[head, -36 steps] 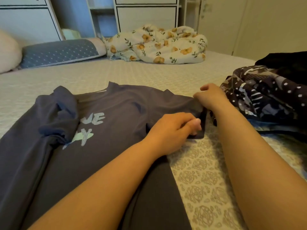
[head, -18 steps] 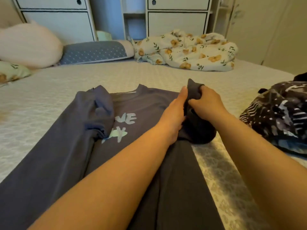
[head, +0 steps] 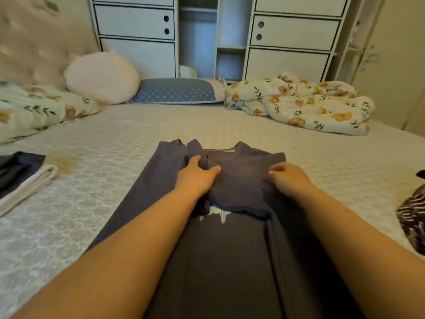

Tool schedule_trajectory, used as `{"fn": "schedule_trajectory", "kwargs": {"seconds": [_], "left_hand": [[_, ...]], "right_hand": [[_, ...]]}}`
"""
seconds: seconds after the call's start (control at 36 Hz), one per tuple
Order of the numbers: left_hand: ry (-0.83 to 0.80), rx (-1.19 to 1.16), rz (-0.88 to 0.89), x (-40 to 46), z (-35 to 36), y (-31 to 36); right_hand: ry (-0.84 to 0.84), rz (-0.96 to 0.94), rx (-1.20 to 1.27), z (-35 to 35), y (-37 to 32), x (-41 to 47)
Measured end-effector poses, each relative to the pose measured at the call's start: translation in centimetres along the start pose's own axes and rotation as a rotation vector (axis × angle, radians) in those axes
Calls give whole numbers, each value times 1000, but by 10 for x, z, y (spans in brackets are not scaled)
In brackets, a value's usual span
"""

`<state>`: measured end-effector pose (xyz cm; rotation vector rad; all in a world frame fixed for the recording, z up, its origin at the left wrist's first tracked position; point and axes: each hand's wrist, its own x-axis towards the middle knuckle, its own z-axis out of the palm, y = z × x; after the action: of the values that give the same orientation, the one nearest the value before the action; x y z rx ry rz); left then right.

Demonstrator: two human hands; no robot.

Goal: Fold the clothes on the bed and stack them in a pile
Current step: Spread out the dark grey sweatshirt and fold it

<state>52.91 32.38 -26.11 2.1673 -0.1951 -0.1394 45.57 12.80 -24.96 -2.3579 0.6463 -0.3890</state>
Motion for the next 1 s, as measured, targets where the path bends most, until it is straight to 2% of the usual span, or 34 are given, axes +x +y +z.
{"fn": "schedule_trajectory", "kwargs": {"seconds": [0.14,0.25,0.36,0.47,0.56,0.67,0.75,0.81,0.86,0.94,1.0], "left_hand": [[58,161,112,5,14,-7],[106,145,249,7,20,-5],[224,-10,296,7,12,-8],[318,100,299,3,-3,-6],[179,193,231,2,-11,-4],[-85,55,178,1,-22,3],[-147,119,187,-2,-22,6],[-74,210,212,-2,-16,5],[92,266,279,-4,-12,4],[311,231,380,-6,-14,3],[289,307,289,-7,-20,-4]], "right_hand": [[5,-225,-361,41,22,-16],[-18,-259,-357,36,20,-14],[-131,-302,-300,32,14,-20],[-181,-369,-346,27,-1,-28],[-224,-399,-382,28,-12,-36],[-282,-435,-419,37,-19,-42],[-323,-425,-440,44,-15,-42],[-333,-403,-414,45,-11,-39],[-302,-380,-302,43,-7,-36],[-219,-339,-208,37,-1,-29],[-191,-284,-275,36,6,-24]]}}
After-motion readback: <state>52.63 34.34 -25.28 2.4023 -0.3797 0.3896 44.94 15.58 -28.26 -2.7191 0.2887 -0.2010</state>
